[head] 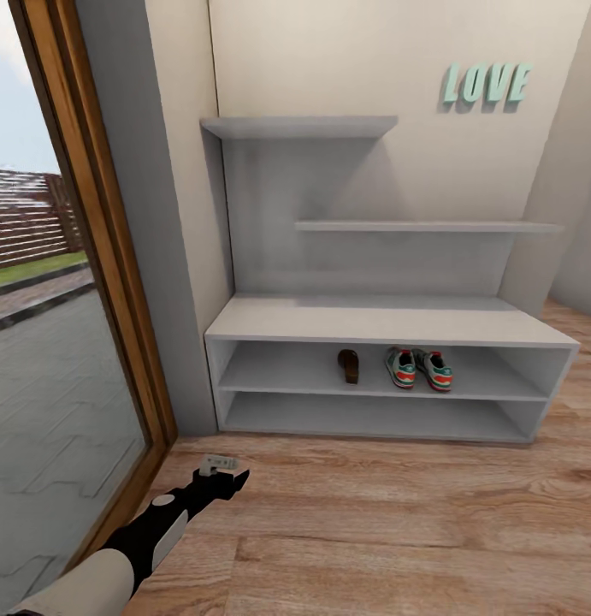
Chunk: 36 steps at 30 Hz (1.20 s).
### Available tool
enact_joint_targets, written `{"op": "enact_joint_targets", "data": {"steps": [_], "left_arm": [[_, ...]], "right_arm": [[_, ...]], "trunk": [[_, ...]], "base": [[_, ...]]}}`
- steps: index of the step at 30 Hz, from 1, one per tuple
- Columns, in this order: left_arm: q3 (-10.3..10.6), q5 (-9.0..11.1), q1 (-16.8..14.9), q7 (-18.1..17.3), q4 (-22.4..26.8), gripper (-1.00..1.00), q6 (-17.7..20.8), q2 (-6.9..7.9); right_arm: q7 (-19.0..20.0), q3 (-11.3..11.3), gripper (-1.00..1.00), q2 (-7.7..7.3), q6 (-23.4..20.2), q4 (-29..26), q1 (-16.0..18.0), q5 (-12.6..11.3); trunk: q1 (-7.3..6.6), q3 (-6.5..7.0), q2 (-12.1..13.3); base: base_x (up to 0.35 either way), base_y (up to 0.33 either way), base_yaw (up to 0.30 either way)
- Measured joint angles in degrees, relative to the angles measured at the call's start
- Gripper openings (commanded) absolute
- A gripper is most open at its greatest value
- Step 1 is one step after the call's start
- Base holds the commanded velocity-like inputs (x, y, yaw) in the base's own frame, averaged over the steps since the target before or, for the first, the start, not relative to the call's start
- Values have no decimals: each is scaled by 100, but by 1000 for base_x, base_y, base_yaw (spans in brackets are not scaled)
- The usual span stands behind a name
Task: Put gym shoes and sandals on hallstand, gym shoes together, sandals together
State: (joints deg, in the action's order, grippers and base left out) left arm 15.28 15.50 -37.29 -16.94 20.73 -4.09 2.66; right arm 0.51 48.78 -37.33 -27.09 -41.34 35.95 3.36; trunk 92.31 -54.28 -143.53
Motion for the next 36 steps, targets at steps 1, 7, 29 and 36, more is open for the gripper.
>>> {"op": "enact_joint_targets", "data": {"steps": [1, 7, 29, 36], "left_arm": [[1, 0, 0, 0, -2, 100, -1, 1], [1, 0, 1, 0, -4, 100, -1, 9], [-1, -10, 1, 0, 6, 100, 1, 0], [-1, -10, 1, 0, 6, 100, 1, 0]], "right_arm": [[-9, -107, -100, 265, 1, 83, -1, -21], [-37, -3001, -100, 3329, -37, 284, 4, 92], [18, -3898, -100, 4217, -1546, 252, 74, 107], [22, -4146, -100, 4217, -1536, 255, 74, 122]], "trunk": [[1, 0, 1], [0, 0, 0], [0, 0, 0], [0, 0, 0]], "base": [[0, 0, 0], [0, 0, 0], [0, 0, 0], [0, 0, 0]]}}
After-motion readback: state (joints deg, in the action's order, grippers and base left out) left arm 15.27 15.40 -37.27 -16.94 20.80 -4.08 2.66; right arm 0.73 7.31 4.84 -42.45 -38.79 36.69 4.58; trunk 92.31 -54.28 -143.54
